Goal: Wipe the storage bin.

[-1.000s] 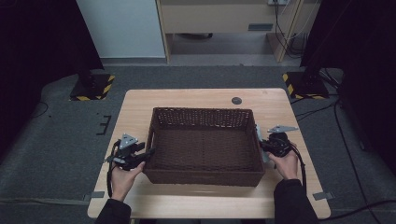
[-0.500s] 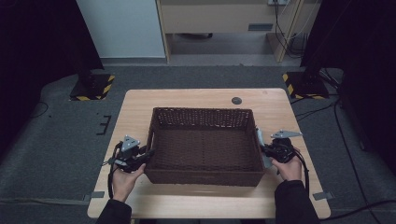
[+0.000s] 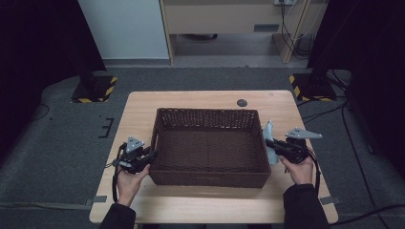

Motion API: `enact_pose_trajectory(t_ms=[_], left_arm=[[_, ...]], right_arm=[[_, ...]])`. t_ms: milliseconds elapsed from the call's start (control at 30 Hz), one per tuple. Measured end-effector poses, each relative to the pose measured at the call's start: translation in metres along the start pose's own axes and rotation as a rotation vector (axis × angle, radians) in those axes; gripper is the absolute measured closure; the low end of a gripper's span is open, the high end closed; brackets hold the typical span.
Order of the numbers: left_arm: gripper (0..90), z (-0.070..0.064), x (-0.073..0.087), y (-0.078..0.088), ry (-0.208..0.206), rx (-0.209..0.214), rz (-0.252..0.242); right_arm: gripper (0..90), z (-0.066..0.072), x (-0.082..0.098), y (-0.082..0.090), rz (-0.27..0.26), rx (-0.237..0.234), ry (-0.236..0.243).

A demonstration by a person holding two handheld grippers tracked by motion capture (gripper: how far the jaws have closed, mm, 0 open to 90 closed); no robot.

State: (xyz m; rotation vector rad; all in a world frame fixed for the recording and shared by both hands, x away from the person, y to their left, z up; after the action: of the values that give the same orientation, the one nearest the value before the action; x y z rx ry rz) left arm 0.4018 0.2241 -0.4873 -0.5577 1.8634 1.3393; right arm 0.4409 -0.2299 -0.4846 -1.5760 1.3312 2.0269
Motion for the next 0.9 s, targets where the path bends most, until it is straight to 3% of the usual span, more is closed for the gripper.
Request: enact_pose_trajectory(t_ms=[33, 200, 267, 300, 400, 533, 633, 667, 700, 833, 900], left_arm=[[68.6, 0.0, -0.001, -0.001, 0.0, 0.002, -0.001], [65.9, 0.001, -0.001, -0.001, 0.004, 0.013, -0.006], [62.7, 0.002, -0.001, -0.001, 0.007, 0.016, -0.008], [60.2, 0.004, -0.001, -0.001, 0.012, 0.017, -0.012], [55.7, 0.005, -0.001, 0.0, 0.011, 0.021, -0.01], [54.4, 0.004, 0.0, 0.001, 0.007, 0.03, -0.006], [60.5, 0.002, 0.0, 0.0, 0.001, 0.047, 0.0], [63.1, 0.001, 0.0, 0.0, -0.003, 0.041, 0.004], [64.4, 0.001, 0.0, 0.0, -0.001, 0.042, 0.004], [66.6, 0.0, 0.0, 0.001, -0.004, 0.031, 0.006], [67.3, 0.0, 0.0, 0.001, -0.005, 0.025, 0.001]], right_arm=[[84.5, 0.0, 0.0, 0.0, 0.0, 0.0, 0.0], [84.5, -0.002, 0.026, -0.02, 0.154, -0.002, 0.009], [84.5, -0.002, 0.032, -0.023, 0.177, -0.006, 0.002], [84.5, -0.003, 0.042, -0.03, 0.235, -0.001, -0.016], [84.5, -0.003, 0.051, -0.038, 0.275, -0.008, -0.036], [84.4, 0.0, 0.046, -0.036, 0.267, 0.004, -0.02], [84.4, -0.001, 0.025, -0.015, 0.141, 0.01, -0.019], [84.4, 0.001, 0.014, -0.002, 0.074, 0.003, -0.025], [84.4, 0.002, 0.011, 0.003, 0.052, -0.005, -0.024], [84.4, 0.009, 0.014, 0.008, 0.059, -0.024, 0.011], [84.4, 0.016, 0.03, 0.002, 0.126, -0.027, 0.023]])
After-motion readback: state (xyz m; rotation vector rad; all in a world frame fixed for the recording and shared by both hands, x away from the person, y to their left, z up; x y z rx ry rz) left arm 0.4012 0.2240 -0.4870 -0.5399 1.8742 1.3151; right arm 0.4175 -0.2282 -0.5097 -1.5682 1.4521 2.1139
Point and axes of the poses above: each handheld gripper's, and its own axes: y roughly backward along the jaws, x roughly out of its underside, z roughly to its left, the point moved 6 cm from there along -y, roughly forward along the jaws, and after that the axes turned 8 degrees about y, right-handed, at the moved point
